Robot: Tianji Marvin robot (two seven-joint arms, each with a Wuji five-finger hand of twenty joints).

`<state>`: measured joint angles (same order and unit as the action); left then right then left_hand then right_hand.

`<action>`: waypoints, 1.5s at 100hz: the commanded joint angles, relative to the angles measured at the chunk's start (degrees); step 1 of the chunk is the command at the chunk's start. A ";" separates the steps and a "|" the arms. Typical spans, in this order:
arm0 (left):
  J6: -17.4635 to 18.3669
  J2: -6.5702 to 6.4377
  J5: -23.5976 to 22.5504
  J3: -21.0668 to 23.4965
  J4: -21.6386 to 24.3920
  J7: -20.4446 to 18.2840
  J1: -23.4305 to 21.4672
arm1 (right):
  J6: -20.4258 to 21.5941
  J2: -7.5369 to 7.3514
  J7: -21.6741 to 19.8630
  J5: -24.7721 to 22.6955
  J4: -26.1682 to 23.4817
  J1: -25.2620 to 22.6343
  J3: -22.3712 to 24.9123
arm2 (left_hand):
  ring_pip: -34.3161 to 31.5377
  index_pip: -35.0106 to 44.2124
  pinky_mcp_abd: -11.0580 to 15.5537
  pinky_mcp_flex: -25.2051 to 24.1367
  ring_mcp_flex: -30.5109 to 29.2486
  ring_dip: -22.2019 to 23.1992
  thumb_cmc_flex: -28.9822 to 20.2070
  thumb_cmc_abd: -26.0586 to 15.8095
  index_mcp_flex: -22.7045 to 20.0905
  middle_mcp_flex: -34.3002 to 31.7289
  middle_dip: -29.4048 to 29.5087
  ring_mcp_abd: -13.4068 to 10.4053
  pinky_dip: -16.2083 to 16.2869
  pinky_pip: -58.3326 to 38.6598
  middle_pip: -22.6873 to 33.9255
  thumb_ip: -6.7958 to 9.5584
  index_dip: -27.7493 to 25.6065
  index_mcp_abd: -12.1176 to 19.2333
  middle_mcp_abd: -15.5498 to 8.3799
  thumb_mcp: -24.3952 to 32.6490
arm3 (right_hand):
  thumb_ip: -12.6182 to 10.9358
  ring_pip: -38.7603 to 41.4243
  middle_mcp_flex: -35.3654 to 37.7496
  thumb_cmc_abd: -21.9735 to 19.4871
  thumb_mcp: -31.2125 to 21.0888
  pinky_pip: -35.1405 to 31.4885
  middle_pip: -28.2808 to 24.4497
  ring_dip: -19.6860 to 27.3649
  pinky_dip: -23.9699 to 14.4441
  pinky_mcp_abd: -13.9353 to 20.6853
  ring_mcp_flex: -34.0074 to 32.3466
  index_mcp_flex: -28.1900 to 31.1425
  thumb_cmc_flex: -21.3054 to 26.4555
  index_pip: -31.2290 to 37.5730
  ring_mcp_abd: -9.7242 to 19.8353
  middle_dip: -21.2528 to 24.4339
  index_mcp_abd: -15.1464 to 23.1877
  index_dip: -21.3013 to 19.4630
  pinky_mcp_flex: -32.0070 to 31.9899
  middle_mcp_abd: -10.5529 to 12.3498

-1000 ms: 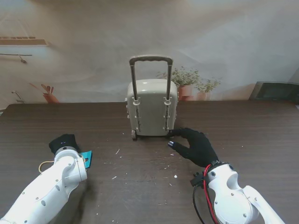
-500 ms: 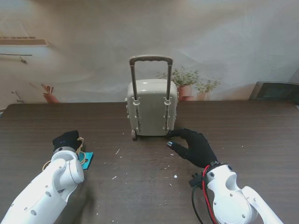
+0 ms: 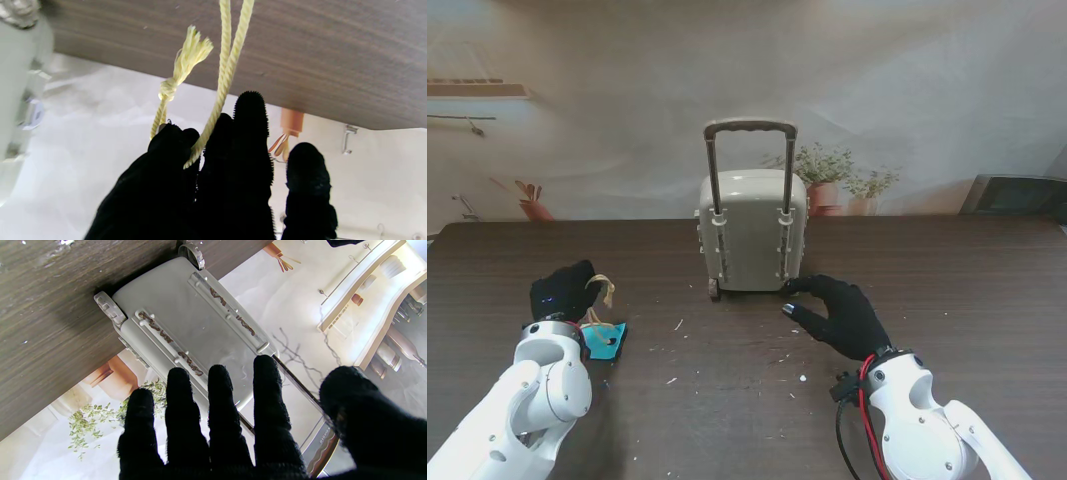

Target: Attach a luggage tag to a suitcase

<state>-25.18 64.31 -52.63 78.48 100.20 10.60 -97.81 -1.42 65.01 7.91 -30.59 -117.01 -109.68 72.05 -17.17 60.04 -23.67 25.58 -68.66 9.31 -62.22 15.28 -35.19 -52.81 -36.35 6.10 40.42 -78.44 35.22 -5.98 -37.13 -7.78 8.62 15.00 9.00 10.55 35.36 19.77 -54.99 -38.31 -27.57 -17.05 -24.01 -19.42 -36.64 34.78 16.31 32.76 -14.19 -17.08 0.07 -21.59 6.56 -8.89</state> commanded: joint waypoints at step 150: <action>20.54 2.51 8.37 -4.80 30.40 10.09 -5.42 | -3.41 -0.24 -2.70 1.24 -0.03 4.36 -6.22 | 0.74 1.70 -2.26 -3.40 -0.41 -0.80 -4.71 -1.80 0.92 0.95 -0.40 0.61 1.53 0.43 3.44 1.19 -1.73 3.21 3.56 -3.71 | -0.98 10.74 17.91 6.43 -3.94 -18.66 -3.61 -4.44 -2.46 -5.89 -17.15 5.11 4.83 -2.41 -2.78 -2.49 1.73 -0.45 13.07 -1.36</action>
<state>-5.30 66.59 -43.67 74.22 129.17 21.08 -102.95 -4.47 64.64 5.90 -29.02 -117.32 -105.82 66.04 -17.17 60.84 -23.92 23.13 -68.66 9.31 -63.44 15.09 -34.61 -51.99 -36.35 7.57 41.06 -78.01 38.03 -5.78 -37.99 -7.84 10.09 12.44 9.00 20.56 52.75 25.05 -56.92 -55.91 -29.77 -20.68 -25.61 -25.03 -52.64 42.54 19.27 31.01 -17.30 -18.75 -0.75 -21.59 19.82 -10.36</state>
